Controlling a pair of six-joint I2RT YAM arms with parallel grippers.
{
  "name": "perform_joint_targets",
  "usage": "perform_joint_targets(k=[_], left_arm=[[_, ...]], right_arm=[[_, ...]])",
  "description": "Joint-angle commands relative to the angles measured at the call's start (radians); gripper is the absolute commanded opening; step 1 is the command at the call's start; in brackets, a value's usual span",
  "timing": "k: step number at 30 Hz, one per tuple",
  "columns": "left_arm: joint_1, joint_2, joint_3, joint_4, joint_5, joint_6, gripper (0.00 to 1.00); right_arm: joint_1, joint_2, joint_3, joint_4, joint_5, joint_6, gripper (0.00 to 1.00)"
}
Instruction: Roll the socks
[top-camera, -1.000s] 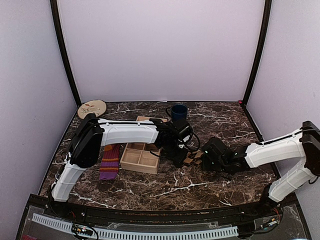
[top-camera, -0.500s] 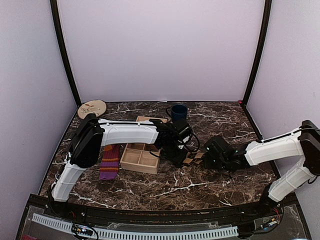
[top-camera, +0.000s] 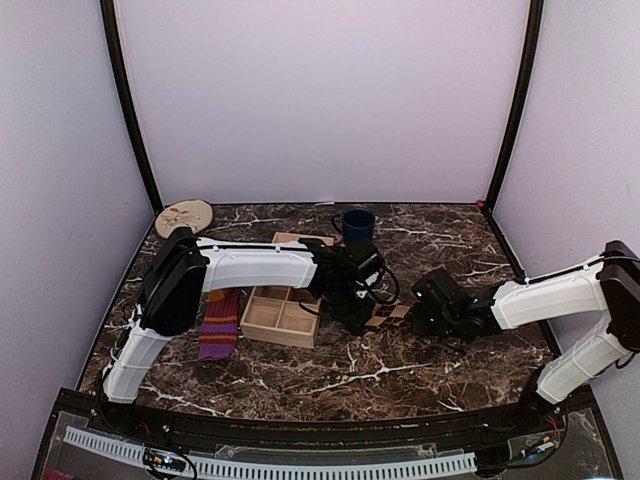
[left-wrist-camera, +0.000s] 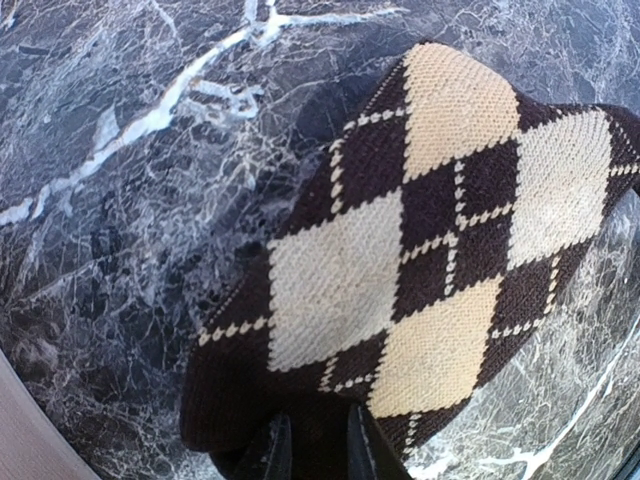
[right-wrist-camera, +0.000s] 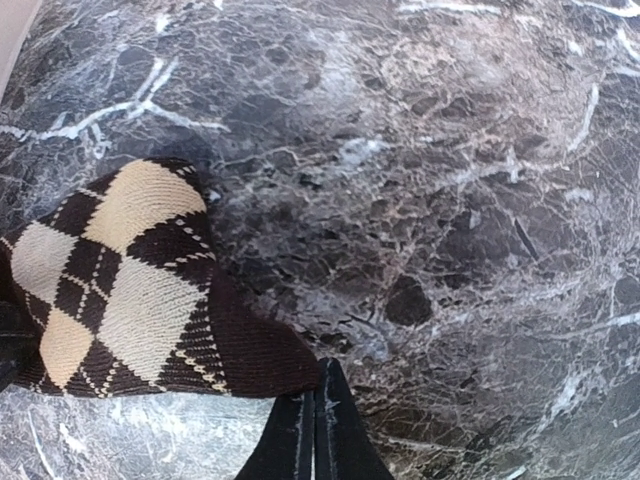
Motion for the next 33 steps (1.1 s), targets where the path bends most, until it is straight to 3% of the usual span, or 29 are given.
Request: perform_joint_targets(k=[1,8,13,17,21,24,33], left_arm=[[-0.004,0.006,-0.033,-0.091,-0.011,0.001,0.22],[-0.004,-0.009,-0.058,-0.076,-0.013,-0.018,0.20],[-0.004,-0.009,-0.066,-0.048,0.005,-0.021,0.19],[-0.005,-0.009,-0.070,-0.031,0.014,-0.019,0.19],[-0.004,-0.009,-0.074,-0.020,0.022,-0.017,0.19],[-0.004,-0.009,-0.082,-0.014,0.026,-0.014,0.18],[-0.004,-0.014,-0.099,-0.013,0.031,-0.008,0.17]], right_arm=[[-0.011,0.009,-0.022,-0.038,0.026,0.040,0.00],[-0.007,0.024,-0.042,-0.059,-0.022,0.123,0.01],[0.005,-0.013,-0.030,-0.083,-0.028,0.130,0.30],[0.006,-0.082,0.007,-0.140,-0.014,0.119,0.39],[0.006,-0.158,0.042,-0.182,0.002,0.119,0.40],[0.006,-0.209,0.050,-0.122,-0.013,0.114,0.38],[-0.058,-0.066,0.002,0.288,-0.247,0.233,0.07]])
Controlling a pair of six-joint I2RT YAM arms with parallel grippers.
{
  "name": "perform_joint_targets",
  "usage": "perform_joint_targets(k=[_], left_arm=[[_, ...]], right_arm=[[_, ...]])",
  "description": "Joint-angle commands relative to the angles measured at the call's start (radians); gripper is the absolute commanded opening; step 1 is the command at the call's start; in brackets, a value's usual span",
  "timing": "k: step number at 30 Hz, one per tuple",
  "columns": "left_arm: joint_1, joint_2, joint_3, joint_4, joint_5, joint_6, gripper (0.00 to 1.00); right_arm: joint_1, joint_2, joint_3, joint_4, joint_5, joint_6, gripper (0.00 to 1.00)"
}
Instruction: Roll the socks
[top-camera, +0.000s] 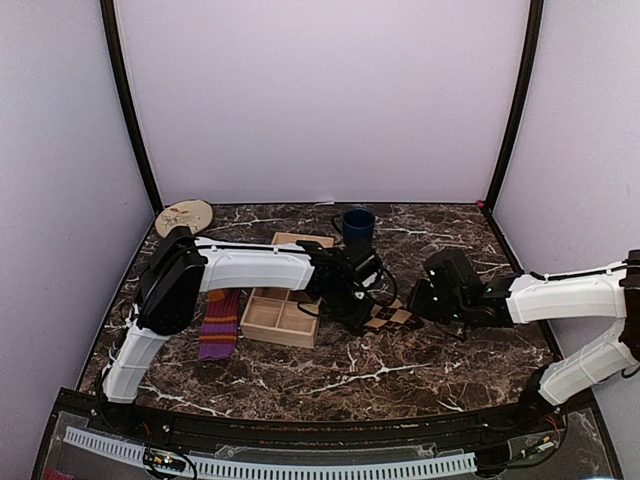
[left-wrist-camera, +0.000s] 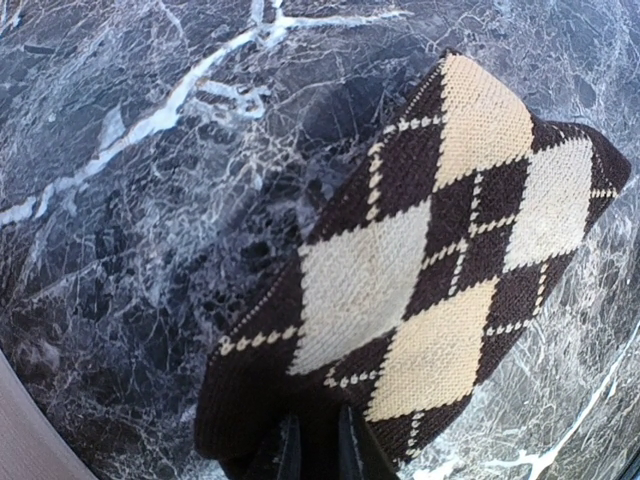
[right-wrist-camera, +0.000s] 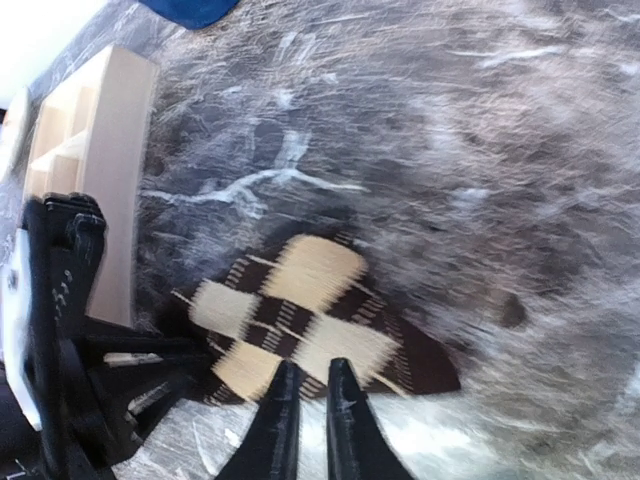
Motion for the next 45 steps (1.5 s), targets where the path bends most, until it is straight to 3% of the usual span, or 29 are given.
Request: perform_joint_targets(k=[1,8,18,25,34,39,45], left_arm=[[-0.004,0.003,-0.051,-0.064,0.022,0.003,0.16],[-0.004,-0.007,-0.070,-0.062,0.026,0.014,0.16],[-0.004,-0.012,-0.076,-0.070,0.030,0.026,0.15],[-0.004,-0.018,-0.096,-0.076,0.022,0.028,0.14],[-0.004,-0.032,-0.123,-0.075,0.017,0.025,0.14],[-0.002,-0.032,-0.123,-0.069,0.016,0.029,0.14],[0.008,-0.032,-0.119,-0.075,0.016,0.032,0.14]], right_arm=[[-0.038,0.085,-0.050,0.319,-0.148,0.094,0.05],[-0.108,0.242,-0.216,0.801,-0.316,0.245,0.02],[-0.121,0.466,-0.260,1.139,-0.372,0.361,0.02],[-0.141,0.429,-0.314,1.081,-0.304,0.333,0.03],[-0.170,0.323,-0.269,0.783,-0.208,0.226,0.02],[-0.180,0.313,-0.238,0.713,-0.207,0.180,0.03],[-0.180,0.219,-0.274,0.676,-0.182,0.135,0.17]])
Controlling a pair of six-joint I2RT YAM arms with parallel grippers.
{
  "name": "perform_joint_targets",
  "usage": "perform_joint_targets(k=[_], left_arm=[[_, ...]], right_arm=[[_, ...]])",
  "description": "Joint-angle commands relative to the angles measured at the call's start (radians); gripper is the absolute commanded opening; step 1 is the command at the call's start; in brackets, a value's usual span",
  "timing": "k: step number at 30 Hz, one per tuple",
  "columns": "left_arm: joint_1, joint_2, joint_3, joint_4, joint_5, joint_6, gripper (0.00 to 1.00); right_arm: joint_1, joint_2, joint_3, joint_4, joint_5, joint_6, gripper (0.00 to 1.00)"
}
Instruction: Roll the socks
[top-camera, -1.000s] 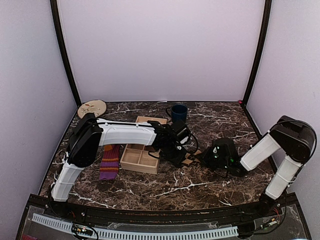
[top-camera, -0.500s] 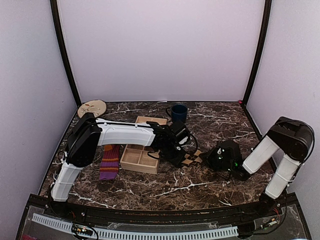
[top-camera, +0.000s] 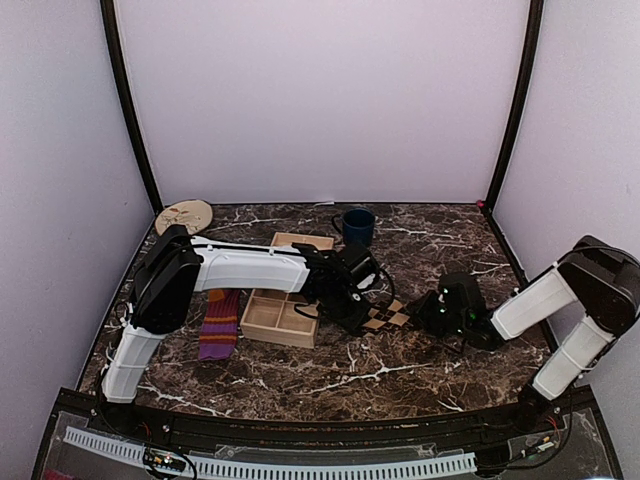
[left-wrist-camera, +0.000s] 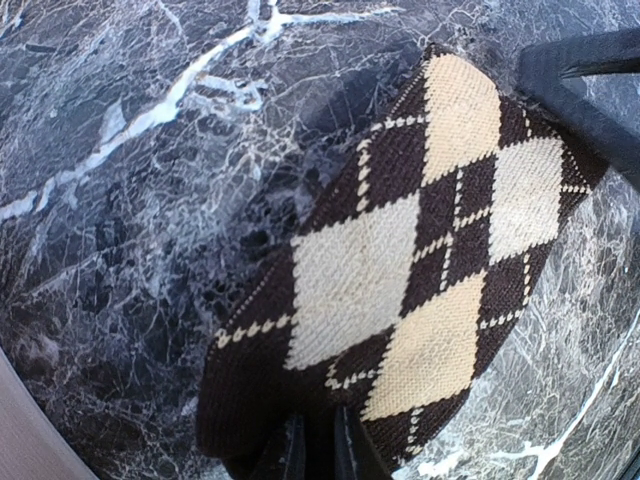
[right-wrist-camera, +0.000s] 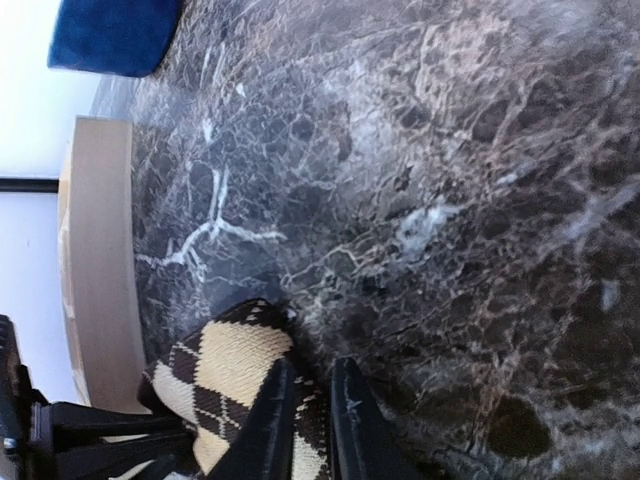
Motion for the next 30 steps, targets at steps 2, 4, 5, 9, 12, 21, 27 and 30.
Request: perform_joint_targets(k=[2,4,5,9,12,21,27,30], left_arm=[[0.008,0.005,-0.043,-0.123,0.014,0.014,0.14],[0.008,0.006,-0.043,-0.119,0.017,0.013,0.14],[0.009,0.006,-0.044,-0.117,0.019,0.014,0.14],[0.009,0.005,-0.046,-0.112,0.022,0.014,0.14],[0.010,0.006,-0.045,-0.110,0.023,0.014,0.14],[0.010,0.006,-0.052,-0.104,0.034,0.007,0.13],[0.011,0.006,-0.048,-0.104,0.033,0.009,0.13],[0.012,0.006,-0.049,-0.105,0.031,0.009,0.13]], right_arm=[[-0.006,-0.108,-0.041,-0.052,0.040,-0.062,0.23],[-0.007,-0.129,-0.063,-0.045,0.038,-0.067,0.29],[-0.006,-0.135,-0.072,-0.043,0.035,-0.067,0.32],[-0.006,-0.148,-0.106,-0.026,0.017,-0.061,0.38],[-0.005,-0.151,-0.135,-0.010,0.007,-0.052,0.40],[0.022,-0.099,-0.158,0.020,-0.030,-0.038,0.42],[0.097,-0.072,-0.166,0.024,-0.027,0.008,0.42],[0.130,-0.089,-0.168,-0.001,-0.011,0.030,0.42]])
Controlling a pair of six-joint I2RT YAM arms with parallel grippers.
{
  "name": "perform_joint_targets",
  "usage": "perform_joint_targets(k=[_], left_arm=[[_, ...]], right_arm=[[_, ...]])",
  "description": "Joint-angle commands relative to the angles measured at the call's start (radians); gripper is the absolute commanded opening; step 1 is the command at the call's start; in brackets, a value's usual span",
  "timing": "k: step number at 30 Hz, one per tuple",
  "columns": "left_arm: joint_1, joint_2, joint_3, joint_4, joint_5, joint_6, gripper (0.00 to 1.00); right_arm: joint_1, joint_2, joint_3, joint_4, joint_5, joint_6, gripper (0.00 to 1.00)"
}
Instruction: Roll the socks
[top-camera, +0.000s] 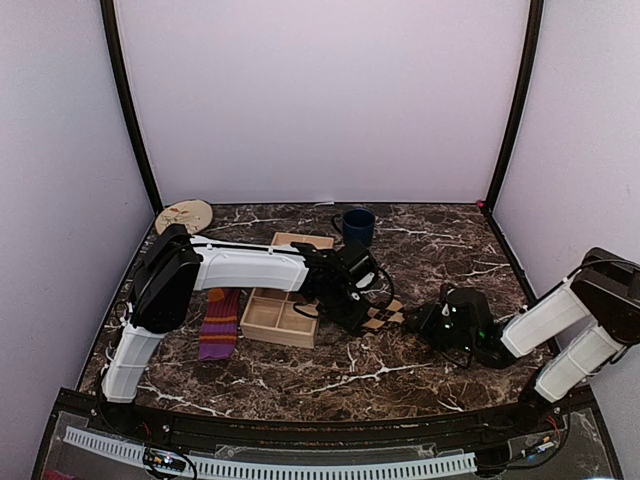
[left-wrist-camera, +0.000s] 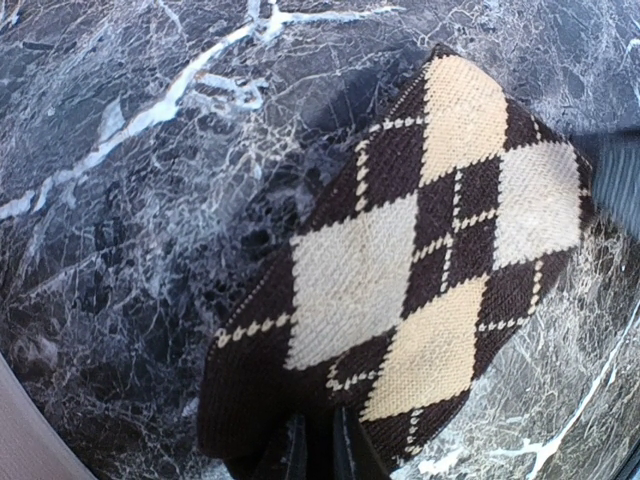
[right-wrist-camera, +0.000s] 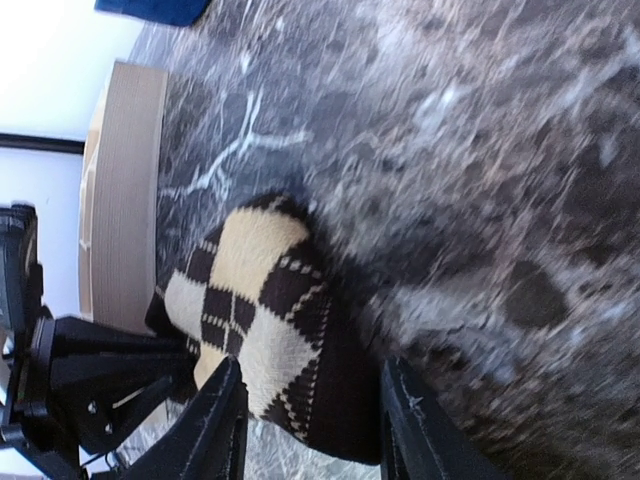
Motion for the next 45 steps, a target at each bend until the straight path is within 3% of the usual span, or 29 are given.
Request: perform_joint_targets(k=[1,14,25,33,45], left_arm=[[0.006,0.007,-0.046,-0.114,0.009,0.006,0.13],[0.013,0.002,-0.051,-0.152,-0.055,0.064,0.12],[0.025,-0.056,-0.148,-0.041,-0.025,0.263,0.07],[0.022,-0.075,-0.175,0.034,0.023,0.443,0.04],[0.022,-0.112,-0.163,0.173,0.076,0.419,0.07]], right_arm=[[0.054,0.004,-0.029,-0.108,-0.004,0.047,0.42],[0.066,-0.149,-0.026,-0.321,0.051,0.046,0.41],[0.081,-0.368,0.147,-0.702,0.200,-0.105,0.41],[0.082,-0.323,0.225,-0.751,0.176,-0.177,0.41],[0.081,-0.174,0.376,-0.746,0.089,-0.338,0.38]])
